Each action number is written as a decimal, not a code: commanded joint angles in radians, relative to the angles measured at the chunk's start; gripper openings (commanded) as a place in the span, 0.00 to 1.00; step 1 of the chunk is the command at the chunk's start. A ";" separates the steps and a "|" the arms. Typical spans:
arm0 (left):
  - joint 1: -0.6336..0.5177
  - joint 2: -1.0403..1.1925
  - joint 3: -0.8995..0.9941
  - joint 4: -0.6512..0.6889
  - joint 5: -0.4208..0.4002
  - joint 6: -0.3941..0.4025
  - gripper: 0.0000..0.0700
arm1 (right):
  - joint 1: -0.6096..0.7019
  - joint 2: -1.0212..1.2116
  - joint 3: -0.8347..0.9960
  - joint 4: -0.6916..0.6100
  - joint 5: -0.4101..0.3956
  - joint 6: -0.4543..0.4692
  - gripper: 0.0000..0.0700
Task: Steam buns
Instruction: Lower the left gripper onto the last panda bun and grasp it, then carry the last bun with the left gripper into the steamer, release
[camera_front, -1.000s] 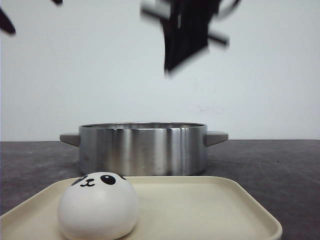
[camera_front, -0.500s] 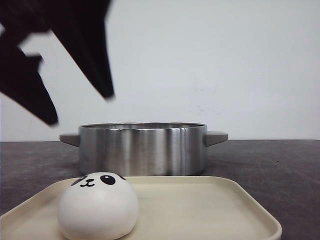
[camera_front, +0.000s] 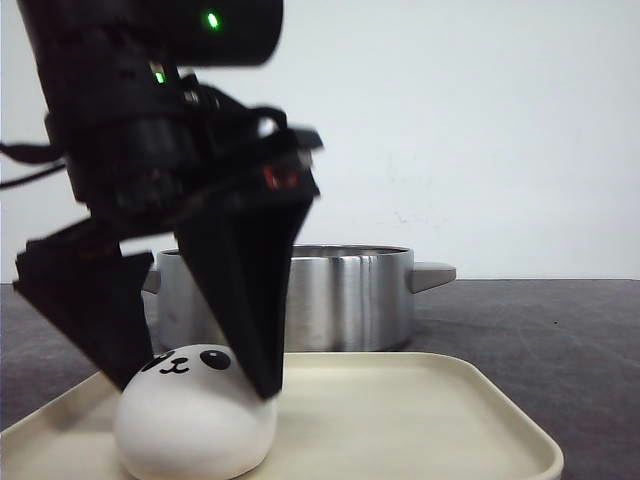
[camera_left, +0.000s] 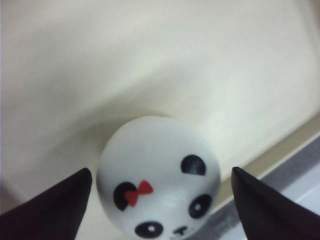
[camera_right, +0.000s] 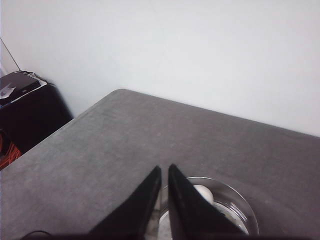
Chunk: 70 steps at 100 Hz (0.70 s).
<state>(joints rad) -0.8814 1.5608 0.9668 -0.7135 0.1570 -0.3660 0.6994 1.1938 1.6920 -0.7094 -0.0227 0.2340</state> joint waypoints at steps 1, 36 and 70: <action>-0.010 0.031 0.006 0.003 0.000 -0.004 0.74 | 0.007 0.010 0.020 0.005 0.004 -0.007 0.02; -0.011 0.047 0.006 -0.002 0.002 0.043 0.02 | 0.007 0.010 0.020 0.005 0.005 -0.008 0.02; -0.007 -0.102 0.111 0.018 -0.029 0.074 0.00 | 0.007 0.010 0.020 0.005 0.005 -0.010 0.02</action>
<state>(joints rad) -0.8814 1.4849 1.0206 -0.7212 0.1562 -0.3199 0.6994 1.1938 1.6920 -0.7097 -0.0223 0.2321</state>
